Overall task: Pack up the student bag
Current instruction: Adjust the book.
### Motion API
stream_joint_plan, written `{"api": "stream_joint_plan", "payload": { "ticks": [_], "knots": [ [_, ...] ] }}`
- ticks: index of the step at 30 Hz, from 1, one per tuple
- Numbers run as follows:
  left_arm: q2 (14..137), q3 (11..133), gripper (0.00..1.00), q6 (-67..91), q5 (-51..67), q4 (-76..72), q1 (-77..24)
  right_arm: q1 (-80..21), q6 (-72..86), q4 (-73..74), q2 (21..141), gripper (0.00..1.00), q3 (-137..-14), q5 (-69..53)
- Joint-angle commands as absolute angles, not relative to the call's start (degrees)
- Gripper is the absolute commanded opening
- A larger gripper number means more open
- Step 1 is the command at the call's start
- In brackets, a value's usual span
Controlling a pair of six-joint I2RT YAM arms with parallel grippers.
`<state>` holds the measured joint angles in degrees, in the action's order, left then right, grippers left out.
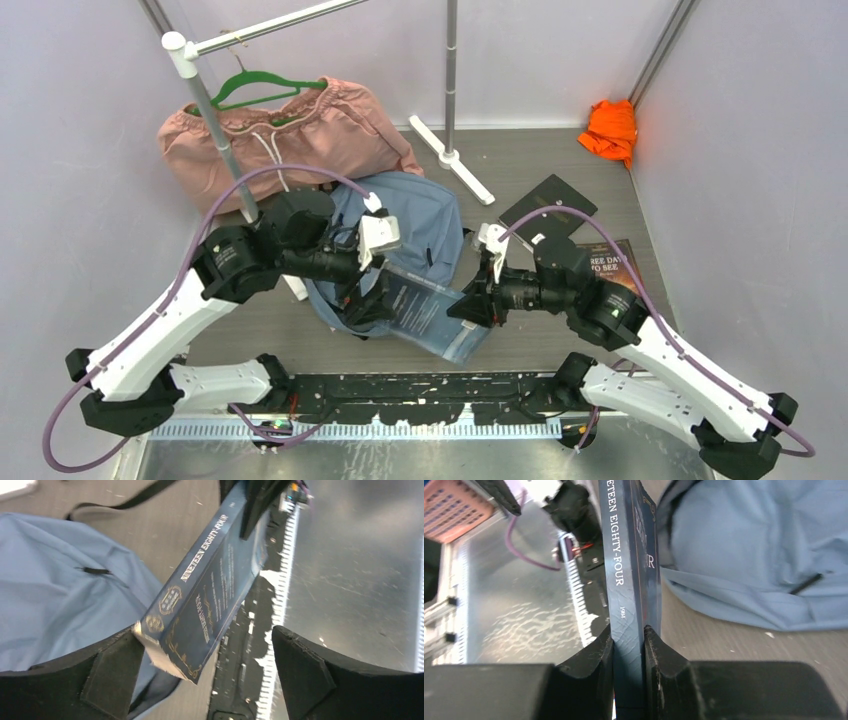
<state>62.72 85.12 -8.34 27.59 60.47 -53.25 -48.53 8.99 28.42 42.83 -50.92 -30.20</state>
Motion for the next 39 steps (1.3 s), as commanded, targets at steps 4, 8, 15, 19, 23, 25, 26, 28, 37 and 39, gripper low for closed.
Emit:
{"api": "stream_joint_plan", "payload": {
  "ticks": [4,8,15,19,23,25,26,28,37,39],
  "knots": [
    [58.6,84.6,1.0,5.8,6.5,49.3,-53.3,-48.0,10.1,29.2,41.3,0.01,-53.2,5.6],
    [60.7,85.5,1.0,16.7,-4.9,45.0,-52.8,-48.2,10.6,30.1,44.0,0.01,-54.3,18.2],
    [67.0,83.2,1.0,42.5,3.9,36.6,-42.6,-50.1,11.4,27.9,45.1,0.01,-52.6,32.7],
    [69.1,79.5,0.99,53.2,7.7,28.9,-40.2,-51.6,10.6,25.2,43.2,0.01,-50.5,34.9],
    [73.8,80.0,0.93,60.0,9.3,23.8,-40.1,-52.4,10.2,24.0,43.2,0.01,-50.1,34.1],
    [75.6,80.3,0.93,62.4,9.5,21.7,-40.1,-53.1,10.1,23.8,43.8,0.01,-50.3,34.3],
    [76.5,80.7,0.93,63.4,9.5,21.5,-40.1,-53.4,10.1,23.7,44.1,0.01,-50.2,34.7],
    [78.3,80.5,0.93,66.2,10.2,20.5,-40.1,-54.4,9.7,22.6,44.4,0.01,-49.8,35.5],
    [84.8,79.5,0.9,71.8,13.2,13.8,-41.5,-60.7,6.7,18.2,48.0,0.01,-49.1,39.7],
    [85.9,80.0,0.88,71.8,13.1,13.8,-42.1,-62.3,6.0,17.7,49.1,0.01,-49.4,41.0]
  ]
}}
